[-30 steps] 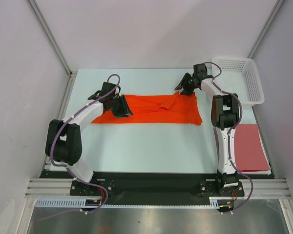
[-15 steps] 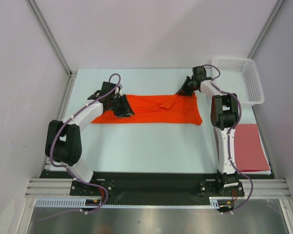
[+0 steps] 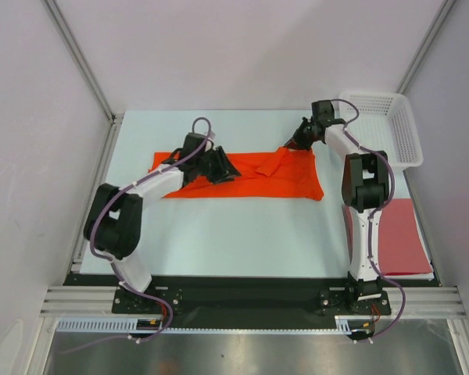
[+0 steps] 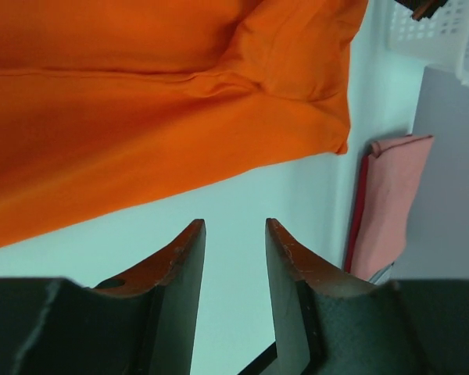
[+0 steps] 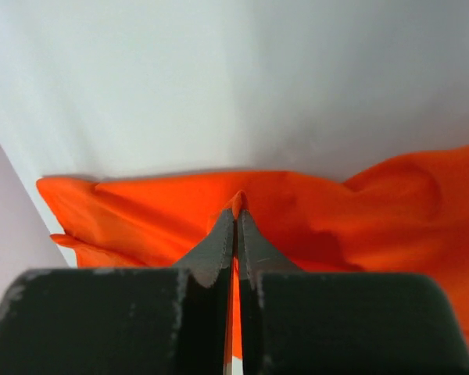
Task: Fold and stack the t-shirts
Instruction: Fold the tshirt
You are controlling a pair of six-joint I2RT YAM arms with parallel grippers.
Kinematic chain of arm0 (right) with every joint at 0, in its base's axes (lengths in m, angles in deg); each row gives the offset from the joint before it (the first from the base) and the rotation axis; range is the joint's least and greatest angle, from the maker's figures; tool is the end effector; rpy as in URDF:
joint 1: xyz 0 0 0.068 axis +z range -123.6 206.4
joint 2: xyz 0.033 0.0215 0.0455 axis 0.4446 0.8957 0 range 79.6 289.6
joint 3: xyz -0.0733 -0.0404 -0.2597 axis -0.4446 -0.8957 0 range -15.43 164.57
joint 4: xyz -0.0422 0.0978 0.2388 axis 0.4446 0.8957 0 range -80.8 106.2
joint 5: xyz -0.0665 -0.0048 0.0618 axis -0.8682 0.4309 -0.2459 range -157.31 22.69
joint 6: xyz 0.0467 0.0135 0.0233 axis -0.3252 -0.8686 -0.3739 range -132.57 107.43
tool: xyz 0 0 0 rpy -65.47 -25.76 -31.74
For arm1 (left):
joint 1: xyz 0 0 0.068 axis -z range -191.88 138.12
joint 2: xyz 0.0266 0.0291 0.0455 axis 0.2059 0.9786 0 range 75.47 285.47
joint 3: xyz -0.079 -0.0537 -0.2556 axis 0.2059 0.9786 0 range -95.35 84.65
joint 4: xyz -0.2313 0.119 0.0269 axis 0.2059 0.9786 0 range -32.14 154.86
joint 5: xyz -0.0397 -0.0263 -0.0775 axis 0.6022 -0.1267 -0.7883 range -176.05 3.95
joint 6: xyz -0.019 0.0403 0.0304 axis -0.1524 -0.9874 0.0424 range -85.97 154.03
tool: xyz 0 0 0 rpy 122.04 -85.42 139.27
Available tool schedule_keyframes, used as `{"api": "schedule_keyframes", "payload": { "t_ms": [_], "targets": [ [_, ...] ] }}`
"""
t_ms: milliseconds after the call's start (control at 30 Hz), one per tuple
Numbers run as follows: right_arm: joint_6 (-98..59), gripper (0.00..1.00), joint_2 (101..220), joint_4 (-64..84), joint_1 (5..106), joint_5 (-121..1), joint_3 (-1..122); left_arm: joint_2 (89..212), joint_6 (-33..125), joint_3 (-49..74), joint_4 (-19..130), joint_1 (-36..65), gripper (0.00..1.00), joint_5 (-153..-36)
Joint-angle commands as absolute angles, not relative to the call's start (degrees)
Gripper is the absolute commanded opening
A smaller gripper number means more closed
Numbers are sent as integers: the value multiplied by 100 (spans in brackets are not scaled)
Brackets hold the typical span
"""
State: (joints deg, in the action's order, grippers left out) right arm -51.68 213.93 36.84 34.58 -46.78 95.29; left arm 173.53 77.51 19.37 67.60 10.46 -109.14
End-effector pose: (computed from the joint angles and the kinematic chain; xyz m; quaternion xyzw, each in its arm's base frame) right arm 0.5132 0.0865 0.1755 0.1906 0.9104 0.2849 0.2317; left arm 0.3409 -0.1552 0.2205 -0.0853 0.8964 -0.3681 0.2316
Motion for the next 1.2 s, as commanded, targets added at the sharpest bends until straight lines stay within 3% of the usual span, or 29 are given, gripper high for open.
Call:
{"api": "schedule_keyframes", "payload": {
  "t_ms": [0,267,600,933,1167],
  "targets": [
    [-5309,0,20880,3741,3466,-4639,9426,17829,8752,1585,5647,1604,43,-10259],
    [-5546,1,20950,3609,3413,-4455,9294,19296,9775,345,5582,2405,42,-8914],
    [-5695,2,20959,3381,3229,-4174,9206,19851,10170,-385,6392,2529,43,-8333],
    [-5765,23,21126,3170,3220,-3884,9232,20194,10328,-869,7016,2591,43,-8412],
    [-5809,26,21197,3117,3211,-3813,9276,20247,10285,-869,7043,2600,42,-8350]
  ]
}}
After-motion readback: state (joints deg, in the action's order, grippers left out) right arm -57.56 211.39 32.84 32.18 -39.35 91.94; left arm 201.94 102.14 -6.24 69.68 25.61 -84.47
